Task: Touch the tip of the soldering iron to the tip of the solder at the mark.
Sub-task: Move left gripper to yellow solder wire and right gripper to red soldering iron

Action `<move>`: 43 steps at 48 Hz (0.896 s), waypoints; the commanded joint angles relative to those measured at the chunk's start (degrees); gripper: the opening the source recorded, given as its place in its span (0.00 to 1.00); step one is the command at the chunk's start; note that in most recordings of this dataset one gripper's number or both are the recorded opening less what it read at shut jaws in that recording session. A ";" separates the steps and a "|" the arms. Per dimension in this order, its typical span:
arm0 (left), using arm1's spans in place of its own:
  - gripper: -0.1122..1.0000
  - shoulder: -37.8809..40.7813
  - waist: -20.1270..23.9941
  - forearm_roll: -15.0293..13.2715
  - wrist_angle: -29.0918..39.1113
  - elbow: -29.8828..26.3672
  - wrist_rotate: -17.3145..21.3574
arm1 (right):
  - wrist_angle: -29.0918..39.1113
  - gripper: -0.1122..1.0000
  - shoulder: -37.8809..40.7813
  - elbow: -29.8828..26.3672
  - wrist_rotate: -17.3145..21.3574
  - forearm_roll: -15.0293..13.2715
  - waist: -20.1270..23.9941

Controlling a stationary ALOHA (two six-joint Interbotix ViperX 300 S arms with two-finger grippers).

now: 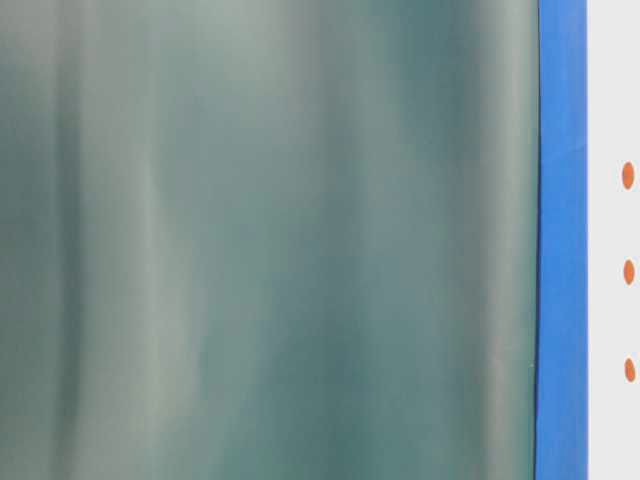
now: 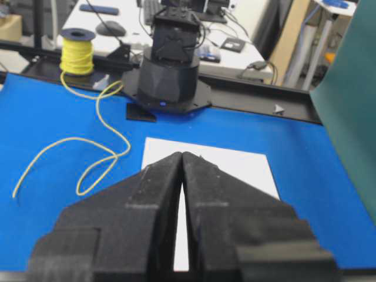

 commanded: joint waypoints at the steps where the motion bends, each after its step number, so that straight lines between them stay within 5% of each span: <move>1: 0.10 0.62 -0.79 0.00 -0.35 -0.88 -0.79 | -0.09 0.10 1.05 -2.02 0.62 0.35 1.49; 11: 0.10 1.49 -7.03 0.00 -0.35 -0.79 -0.09 | 3.69 0.05 3.52 -3.52 2.90 0.35 6.59; 24: 0.10 5.63 -14.68 0.00 -0.53 0.70 -0.97 | 4.48 0.10 6.68 -2.99 8.09 0.35 13.71; 29: 0.11 8.70 -16.96 0.00 -0.97 1.49 -0.97 | 4.31 0.26 9.67 -2.72 10.02 0.35 17.05; 32: 0.20 10.37 -18.19 0.09 -1.93 1.49 -0.97 | 4.13 0.41 12.13 -2.64 10.81 0.35 19.07; 39: 0.59 15.29 -21.88 0.09 -3.52 1.23 -0.97 | 2.02 0.80 17.75 -2.64 11.78 0.70 21.09; 43: 0.80 18.46 -23.64 0.00 -4.13 1.05 -1.05 | 0.88 0.94 20.92 -2.46 12.13 1.14 21.53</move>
